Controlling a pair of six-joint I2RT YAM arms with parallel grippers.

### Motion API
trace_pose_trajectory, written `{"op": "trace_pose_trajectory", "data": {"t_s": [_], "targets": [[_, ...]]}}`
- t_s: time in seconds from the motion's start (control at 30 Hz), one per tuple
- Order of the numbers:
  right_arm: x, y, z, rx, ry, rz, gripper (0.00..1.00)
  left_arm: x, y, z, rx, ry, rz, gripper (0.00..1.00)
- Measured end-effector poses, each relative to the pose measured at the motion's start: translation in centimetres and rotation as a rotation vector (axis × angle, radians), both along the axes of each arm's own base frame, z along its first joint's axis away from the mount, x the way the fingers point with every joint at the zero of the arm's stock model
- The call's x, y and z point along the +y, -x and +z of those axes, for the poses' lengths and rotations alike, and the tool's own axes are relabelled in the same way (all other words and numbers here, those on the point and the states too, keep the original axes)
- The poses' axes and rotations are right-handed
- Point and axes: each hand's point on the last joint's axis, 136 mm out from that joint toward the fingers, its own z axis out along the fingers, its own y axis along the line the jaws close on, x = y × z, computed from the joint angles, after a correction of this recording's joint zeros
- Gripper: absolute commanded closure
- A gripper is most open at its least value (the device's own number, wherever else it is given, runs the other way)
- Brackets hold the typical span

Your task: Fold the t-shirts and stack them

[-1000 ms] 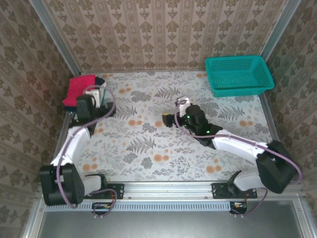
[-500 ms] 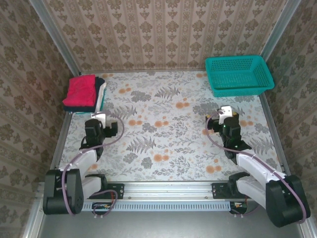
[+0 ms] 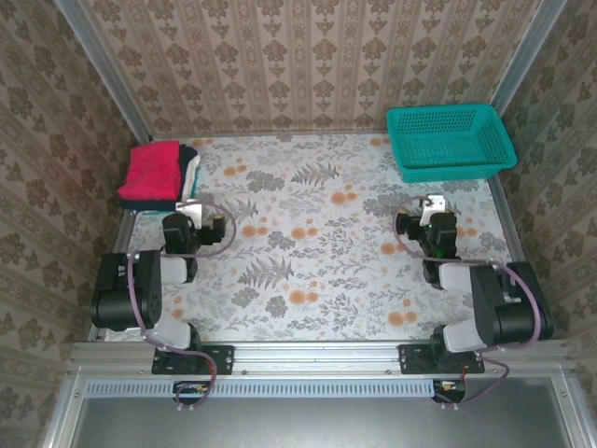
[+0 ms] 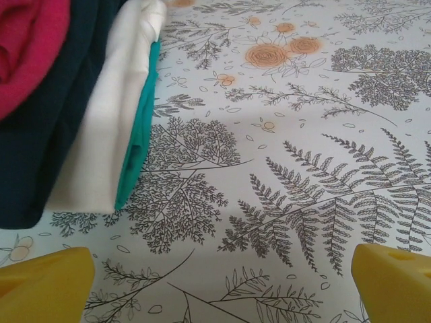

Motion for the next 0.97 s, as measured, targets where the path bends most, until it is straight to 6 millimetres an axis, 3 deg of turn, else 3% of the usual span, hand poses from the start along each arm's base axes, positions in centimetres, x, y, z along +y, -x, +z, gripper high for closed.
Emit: {"op": "trace_pose_trajectory", "data": {"t_s": [0.1,0.33,0.97], "targets": [[0.3,-0.3,-1.7,0.046,-0.015,0.016,0.0,0.1,-0.1,0.2,-0.009,-0.004,0.009,0.0],[0.5,-1.2,-0.6,0.016,-0.026,0.03,0.0,0.5,-0.4,0.6,-0.022,-0.014,0.029,0.0],[0.5,-1.3,-0.6,0.015,-0.026,0.03,0.0,0.6,-0.4,0.6,-0.022,-0.016,0.034,0.0]]}}
